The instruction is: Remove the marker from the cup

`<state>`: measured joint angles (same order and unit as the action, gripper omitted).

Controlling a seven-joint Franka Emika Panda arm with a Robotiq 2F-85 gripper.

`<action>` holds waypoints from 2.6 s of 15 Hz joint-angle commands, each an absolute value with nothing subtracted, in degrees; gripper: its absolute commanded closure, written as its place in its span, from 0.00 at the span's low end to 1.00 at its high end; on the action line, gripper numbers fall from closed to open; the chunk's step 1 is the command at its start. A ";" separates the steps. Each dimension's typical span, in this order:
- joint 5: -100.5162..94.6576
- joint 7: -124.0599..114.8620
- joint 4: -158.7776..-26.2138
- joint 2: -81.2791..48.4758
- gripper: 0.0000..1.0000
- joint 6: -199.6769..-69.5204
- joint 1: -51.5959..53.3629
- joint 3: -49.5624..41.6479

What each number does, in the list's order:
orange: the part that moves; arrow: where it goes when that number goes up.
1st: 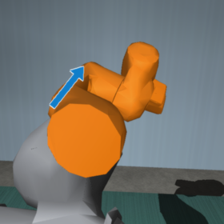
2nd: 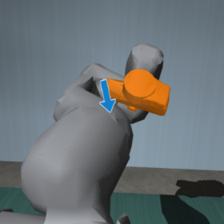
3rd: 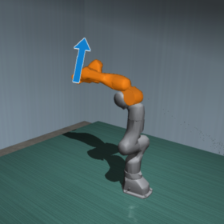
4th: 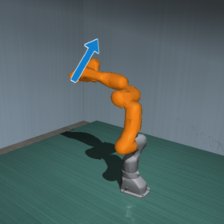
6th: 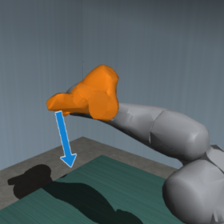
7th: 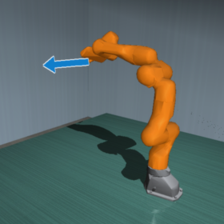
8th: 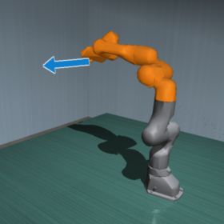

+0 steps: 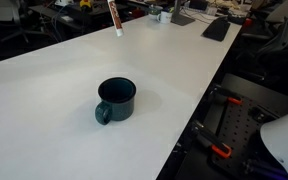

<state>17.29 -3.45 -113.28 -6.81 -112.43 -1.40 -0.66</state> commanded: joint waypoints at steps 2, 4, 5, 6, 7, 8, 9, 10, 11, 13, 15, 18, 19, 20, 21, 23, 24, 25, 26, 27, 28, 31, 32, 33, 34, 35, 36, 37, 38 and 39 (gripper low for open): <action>17.30 -2.50 -107.71 -15.44 0.95 -111.07 -3.41 -2.17; 16.81 -2.24 -106.42 -19.00 0.95 -111.31 -4.56 -2.78; 16.55 -2.42 -105.80 -20.60 0.95 -111.20 -4.91 -2.97; 16.24 -2.44 -105.36 -22.37 0.95 -111.33 -5.34 -3.20; 15.94 -2.54 -104.97 -23.92 0.95 -111.36 -5.69 -3.31; 15.56 -2.54 -104.76 -25.57 0.95 -111.49 -6.07 -3.40; 15.18 -2.53 -104.64 -27.05 0.95 -111.56 -6.39 -3.44; 14.63 -2.63 -104.62 -28.61 0.95 -111.63 -6.64 -3.55; 14.20 -2.77 -104.42 -30.02 0.95 -111.61 -6.83 -3.63; 13.17 -2.72 -104.19 -32.54 0.95 -111.54 -7.15 -3.83; 12.31 -2.61 -103.88 -34.57 0.95 -111.62 -7.44 -3.93; 11.15 -2.70 -103.09 -36.73 0.95 -111.57 -7.74 -4.04; 10.91 -2.80 -102.79 -37.12 0.95 -111.51 -7.76 -3.98; 10.73 -2.89 -102.51 -37.46 0.95 -111.45 -7.75 -3.94; 10.59 -2.96 -102.30 -37.72 0.95 -111.52 -7.72 -3.90; 10.21 -3.06 -101.87 -38.05 0.95 -111.53 -7.58 -3.96; 9.77 -3.46 -101.69 -38.11 0.95 -111.41 -7.37 -4.15; 9.08 -4.14 -101.87 -37.91 0.56 -111.93 -6.98 -4.46; 8.63 -3.65 -101.95 -37.70 0.54 -111.92 -7.11 -4.38; 7.75 -3.39 -102.29 -37.17 0.48 -112.35 -6.96 -4.44; 9.17 -3.36 -102.57 -37.70 0.67 -112.35 -7.71 -3.85; 8.54 -3.34 -102.32 -37.70 0.48 -112.35 -7.65 -3.88; 8.50 -3.34 -102.31 -37.70 0.48 -112.35 -7.65 -3.88; 8.48 -3.34 -102.31 -37.70 0.48 -112.35 -7.65 -3.88; 8.47 -3.34 -102.31 -37.70 0.48 -112.35 -7.65 -3.88; 8.46 -3.34 -102.31 -37.70 0.48 -112.35 -7.65 -3.88; 8.46 -3.34 -102.31 -37.70 0.48 -112.35 -7.65 -3.88; 8.46 -3.34 -102.31 -37.70 0.48 -112.35 -7.65 -3.88; 8.46 -3.34 -102.31 -37.70 0.48 -112.35 -7.65 -3.88; 8.46 -3.34 -102.31 -37.70 0.48 -112.35 -7.65 -3.88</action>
<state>8.38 -3.41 -102.49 -37.61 -112.50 -7.75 -3.74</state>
